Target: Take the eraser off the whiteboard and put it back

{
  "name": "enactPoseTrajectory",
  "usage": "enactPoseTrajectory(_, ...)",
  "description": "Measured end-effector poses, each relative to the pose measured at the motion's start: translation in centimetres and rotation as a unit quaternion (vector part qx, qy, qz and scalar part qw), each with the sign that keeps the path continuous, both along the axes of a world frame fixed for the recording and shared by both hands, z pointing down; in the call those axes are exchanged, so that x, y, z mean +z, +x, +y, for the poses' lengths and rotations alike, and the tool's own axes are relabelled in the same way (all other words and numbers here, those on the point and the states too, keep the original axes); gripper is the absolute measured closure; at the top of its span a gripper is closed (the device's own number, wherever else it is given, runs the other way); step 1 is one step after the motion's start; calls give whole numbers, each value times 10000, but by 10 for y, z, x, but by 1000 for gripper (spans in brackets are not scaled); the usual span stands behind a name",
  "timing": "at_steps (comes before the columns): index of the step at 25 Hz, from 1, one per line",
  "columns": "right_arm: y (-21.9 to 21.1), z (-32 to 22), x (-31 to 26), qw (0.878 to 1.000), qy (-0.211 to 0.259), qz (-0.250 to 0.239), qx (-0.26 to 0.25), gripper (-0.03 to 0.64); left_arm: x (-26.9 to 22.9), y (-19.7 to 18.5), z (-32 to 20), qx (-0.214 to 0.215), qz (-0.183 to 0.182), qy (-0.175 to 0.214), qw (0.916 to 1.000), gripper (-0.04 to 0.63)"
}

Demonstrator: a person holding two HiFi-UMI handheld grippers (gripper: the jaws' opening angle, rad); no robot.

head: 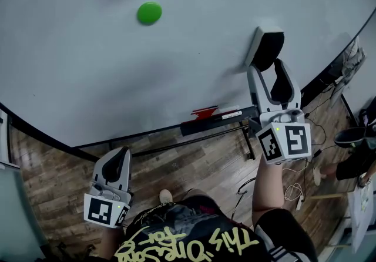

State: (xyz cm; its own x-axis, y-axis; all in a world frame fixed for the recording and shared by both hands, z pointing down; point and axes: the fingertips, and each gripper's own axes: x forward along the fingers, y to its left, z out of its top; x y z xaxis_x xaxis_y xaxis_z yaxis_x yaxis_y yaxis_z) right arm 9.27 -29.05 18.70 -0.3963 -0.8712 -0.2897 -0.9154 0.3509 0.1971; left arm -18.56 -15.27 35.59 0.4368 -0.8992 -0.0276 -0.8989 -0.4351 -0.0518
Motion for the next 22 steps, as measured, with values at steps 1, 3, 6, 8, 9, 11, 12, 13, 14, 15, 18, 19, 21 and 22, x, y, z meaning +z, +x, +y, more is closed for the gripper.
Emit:
enactPoseTrajectory(1, 1, 2, 1, 10000, -9, -24, -1, 356, 0, 0, 0, 12, -9, 0, 10000, 588)
enactPoseTrajectory(3, 2, 6, 3, 10000, -35, -66, -20, 356, 0, 1, 1, 36, -24, -6, 10000, 588)
enactPoseTrajectory(6, 1, 11, 6, 9999, -63, -94, -68, 356, -1, 3, 2, 76, -43, -12, 10000, 588)
enactPoseTrajectory(8, 1, 16, 7, 9999, -61, -119, -89, 356, -2, 4, 2, 94, -33, -1, 10000, 588)
enactPoseTrajectory(9, 0, 19, 7, 9998, -61, -142, -107, 356, -2, 4, 2, 104, -31, 5, 9999, 588)
enactPoseTrajectory(11, -1, 25, 9, 9996, -77, -198, -160, 356, -1, 5, 2, 125, -41, 8, 9999, 588)
enactPoseTrajectory(12, -2, 28, 9, 9995, -87, -220, -189, 356, -2, 5, 2, 137, -52, 11, 9999, 588)
enactPoseTrajectory(13, -4, 32, 10, 9994, -91, -237, -217, 356, -2, 6, 2, 150, -62, 20, 9999, 588)
enactPoseTrajectory(14, -5, 36, 10, 9993, -90, -249, -249, 356, -3, 6, 2, 164, -68, 29, 9998, 588)
enactPoseTrajectory(15, -7, 40, 9, 9992, -88, -260, -286, 356, -4, 7, 2, 179, -66, 34, 9998, 588)
enactPoseTrajectory(18, -11, 50, 10, 9987, -104, -298, -399, 356, -5, 9, 2, 222, -69, 38, 9997, 588)
enactPoseTrajectory(19, -12, 52, 12, 9985, -119, -323, -426, 357, -5, 9, 2, 232, -74, 44, 9997, 588)
enactPoseTrajectory(21, -14, 55, 15, 9980, -162, -378, -478, 357, -6, 9, 1, 244, -70, 62, 9997, 588)
enactPoseTrajectory(22, -14, 56, 18, 9978, -189, -386, -508, 357, -7, 10, 0, 247, -64, 71, 9996, 588)
